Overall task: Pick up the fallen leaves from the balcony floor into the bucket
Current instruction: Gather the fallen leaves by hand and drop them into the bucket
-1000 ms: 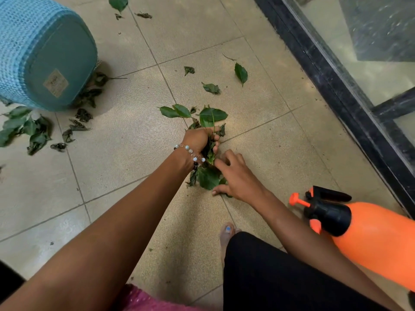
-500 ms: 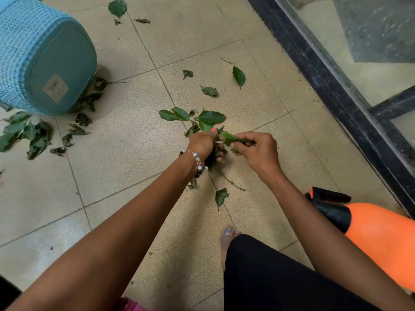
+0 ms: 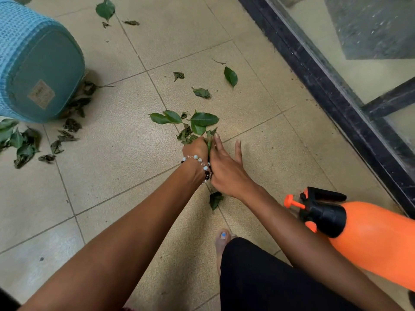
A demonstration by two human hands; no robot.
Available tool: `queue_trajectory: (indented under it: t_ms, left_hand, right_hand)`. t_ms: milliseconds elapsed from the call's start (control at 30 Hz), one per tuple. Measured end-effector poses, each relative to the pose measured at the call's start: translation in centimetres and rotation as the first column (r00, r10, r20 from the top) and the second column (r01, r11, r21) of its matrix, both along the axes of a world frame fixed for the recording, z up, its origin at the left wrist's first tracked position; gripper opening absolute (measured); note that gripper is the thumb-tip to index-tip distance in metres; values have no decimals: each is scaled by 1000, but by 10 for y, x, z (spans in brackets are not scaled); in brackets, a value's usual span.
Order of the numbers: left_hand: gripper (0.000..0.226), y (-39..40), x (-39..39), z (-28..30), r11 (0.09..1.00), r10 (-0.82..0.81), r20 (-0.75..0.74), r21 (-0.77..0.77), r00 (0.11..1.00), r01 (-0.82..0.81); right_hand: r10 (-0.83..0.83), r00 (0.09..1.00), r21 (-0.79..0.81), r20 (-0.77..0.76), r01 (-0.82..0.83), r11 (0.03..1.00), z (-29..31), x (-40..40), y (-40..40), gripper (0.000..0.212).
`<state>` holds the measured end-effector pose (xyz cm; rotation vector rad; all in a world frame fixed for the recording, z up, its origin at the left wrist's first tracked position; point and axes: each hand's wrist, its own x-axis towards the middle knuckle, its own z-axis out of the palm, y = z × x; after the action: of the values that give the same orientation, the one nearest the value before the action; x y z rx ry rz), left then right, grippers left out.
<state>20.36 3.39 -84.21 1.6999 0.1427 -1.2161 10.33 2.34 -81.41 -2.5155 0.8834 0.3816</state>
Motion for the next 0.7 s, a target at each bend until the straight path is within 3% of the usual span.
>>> queue_trajectory:
  t_ms: [67,133,200,267,333,400,533,600,700]
  left_hand:
    - [18,0,2,-1,998,-29,49,57,998,26]
    - [34,-3,3,1,995,-13,110,98,994,2]
    - [30,-5,5,3,986,38,149,152,988,-61]
    - [29,-4,7,7,983,70,159,155,985,-95]
    - [35,-1,13,6,987,121,79,96,989,-129]
    - [35,2,21,4,982,179,30,57,983,-181]
    - [29,7,33,6,965,259,-26,35,965,-258]
    - [31,9,36,7,959,284,-46,9,958,-284]
    - [32,10,40,9,950,314,-46,19,948,-313]
  right_hand:
    - [123,989,-156,-83,-134,979,3,-1,-3,77]
    - [150,982,-130,-110,-164,978,5,-3,-10,75]
    - [35,999,130,-16,-33,991,9,-5,-18,70]
    - [-199,972,430,122,128,894,16,-10,-28,56]
    - [-415,893,585,174,245,773,22,-18,-37,49]
    - [-438,892,528,114,319,787,21,-28,-41,47]
    - [-206,965,331,-161,249,910,-3,-31,-13,73]
    - [-105,989,179,-104,122,976,-18,-27,7,74]
    - [-101,994,140,39,94,986,-27,-23,16,45]
